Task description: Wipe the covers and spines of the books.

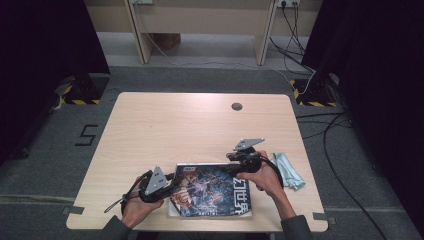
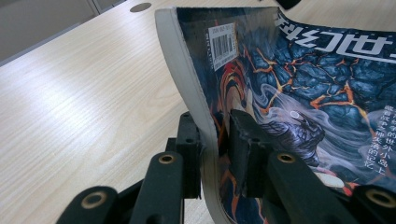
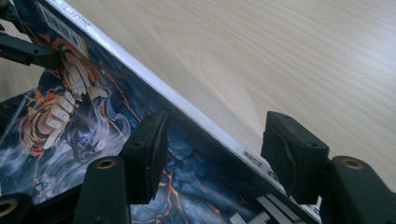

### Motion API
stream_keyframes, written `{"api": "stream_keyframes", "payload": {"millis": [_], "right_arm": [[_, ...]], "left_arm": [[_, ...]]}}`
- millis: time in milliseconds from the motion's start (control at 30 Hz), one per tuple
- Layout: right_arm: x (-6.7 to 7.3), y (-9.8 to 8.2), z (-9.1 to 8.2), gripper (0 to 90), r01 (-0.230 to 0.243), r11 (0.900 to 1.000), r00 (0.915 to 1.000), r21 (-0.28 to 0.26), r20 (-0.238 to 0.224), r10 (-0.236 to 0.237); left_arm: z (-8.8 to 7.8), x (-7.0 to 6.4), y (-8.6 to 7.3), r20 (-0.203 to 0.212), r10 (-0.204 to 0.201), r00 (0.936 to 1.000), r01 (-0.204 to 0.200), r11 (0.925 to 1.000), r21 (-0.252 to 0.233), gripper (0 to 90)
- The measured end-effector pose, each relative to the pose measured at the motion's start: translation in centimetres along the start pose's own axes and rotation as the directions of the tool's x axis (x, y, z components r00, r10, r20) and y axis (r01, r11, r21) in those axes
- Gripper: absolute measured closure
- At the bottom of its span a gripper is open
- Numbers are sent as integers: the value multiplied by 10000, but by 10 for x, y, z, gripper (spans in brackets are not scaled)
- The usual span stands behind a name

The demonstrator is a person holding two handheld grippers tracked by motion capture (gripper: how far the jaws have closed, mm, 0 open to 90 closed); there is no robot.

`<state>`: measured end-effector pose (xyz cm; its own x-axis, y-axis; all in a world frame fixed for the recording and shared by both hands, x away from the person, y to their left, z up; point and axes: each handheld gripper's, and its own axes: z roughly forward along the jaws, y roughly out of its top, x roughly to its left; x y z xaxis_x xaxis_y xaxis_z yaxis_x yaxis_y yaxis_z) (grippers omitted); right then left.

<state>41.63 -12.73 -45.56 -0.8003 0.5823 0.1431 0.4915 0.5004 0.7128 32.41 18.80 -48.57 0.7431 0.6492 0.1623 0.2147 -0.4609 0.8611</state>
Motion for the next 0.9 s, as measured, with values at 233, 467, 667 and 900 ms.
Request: {"api": "stream_keyframes", "payload": {"millis": [233, 467, 667, 900], "right_arm": [[-2, -2, 8, 465, 309, 9991, 9994, 300, -178, -303], [-4, -8, -5, 620, 735, 9961, 9932, 479, -940, -687], [-3, -10, -4, 682, 1039, 9929, 9844, 573, -1488, -944], [7, -8, 2, 727, 1447, 9859, 9736, 837, -1896, -1268]], "left_arm": [[2, 1, 1, -107, 14, 9999, -14, 10000, -10, 741], [5, 8, 2, -348, 39, 9994, -34, 9999, 126, 729], [8, 10, 3, -384, 103, 9992, -98, 9999, 129, 715], [14, 13, 6, -247, 171, 9996, -165, 9996, 213, 700]]}}
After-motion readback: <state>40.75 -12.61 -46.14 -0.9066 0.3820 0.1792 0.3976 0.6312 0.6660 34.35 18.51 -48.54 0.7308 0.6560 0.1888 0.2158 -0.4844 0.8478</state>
